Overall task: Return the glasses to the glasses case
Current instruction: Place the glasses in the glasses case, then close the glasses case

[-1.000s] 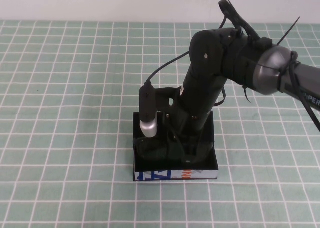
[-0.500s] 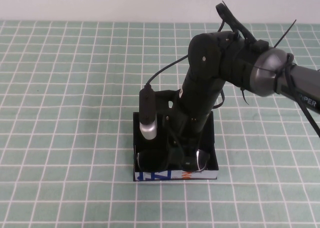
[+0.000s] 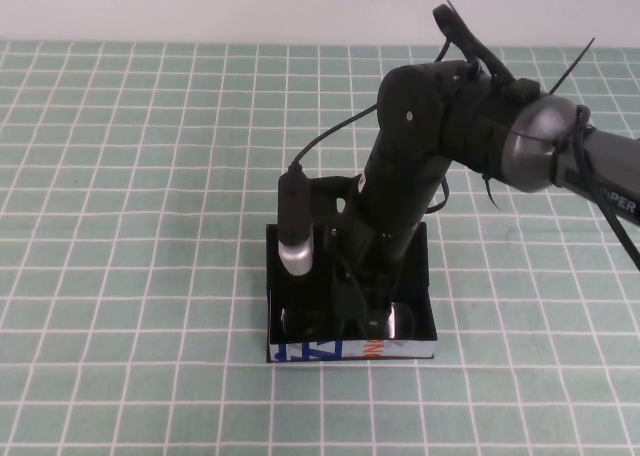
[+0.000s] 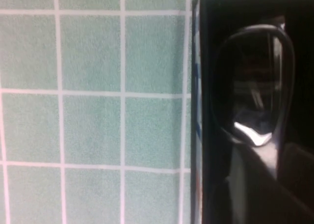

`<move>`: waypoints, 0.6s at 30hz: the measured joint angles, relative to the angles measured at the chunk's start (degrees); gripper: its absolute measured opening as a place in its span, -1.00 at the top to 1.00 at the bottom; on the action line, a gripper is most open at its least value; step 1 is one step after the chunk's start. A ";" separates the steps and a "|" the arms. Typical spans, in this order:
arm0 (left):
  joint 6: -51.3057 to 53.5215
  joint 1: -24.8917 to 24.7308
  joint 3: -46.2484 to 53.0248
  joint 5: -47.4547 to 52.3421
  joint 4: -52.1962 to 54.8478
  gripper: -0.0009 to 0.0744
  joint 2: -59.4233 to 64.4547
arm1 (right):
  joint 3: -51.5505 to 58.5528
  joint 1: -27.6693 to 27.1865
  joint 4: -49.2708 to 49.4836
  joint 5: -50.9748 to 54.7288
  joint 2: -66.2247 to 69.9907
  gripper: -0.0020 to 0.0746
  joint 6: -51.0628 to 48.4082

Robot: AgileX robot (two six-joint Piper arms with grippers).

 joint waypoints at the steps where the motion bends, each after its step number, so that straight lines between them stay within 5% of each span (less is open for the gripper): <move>1: 0.00 0.00 0.00 0.00 0.00 0.98 0.00 | 0.00 0.00 0.10 0.00 -0.15 0.72 0.12; 6: 0.00 0.00 0.00 0.00 0.00 0.98 0.00 | 0.00 0.00 -0.20 -2.05 -3.32 0.95 7.10; 18: 0.00 0.00 0.00 0.00 0.00 0.98 0.00 | 0.61 -8.90 -11.22 -13.42 -27.94 0.98 44.80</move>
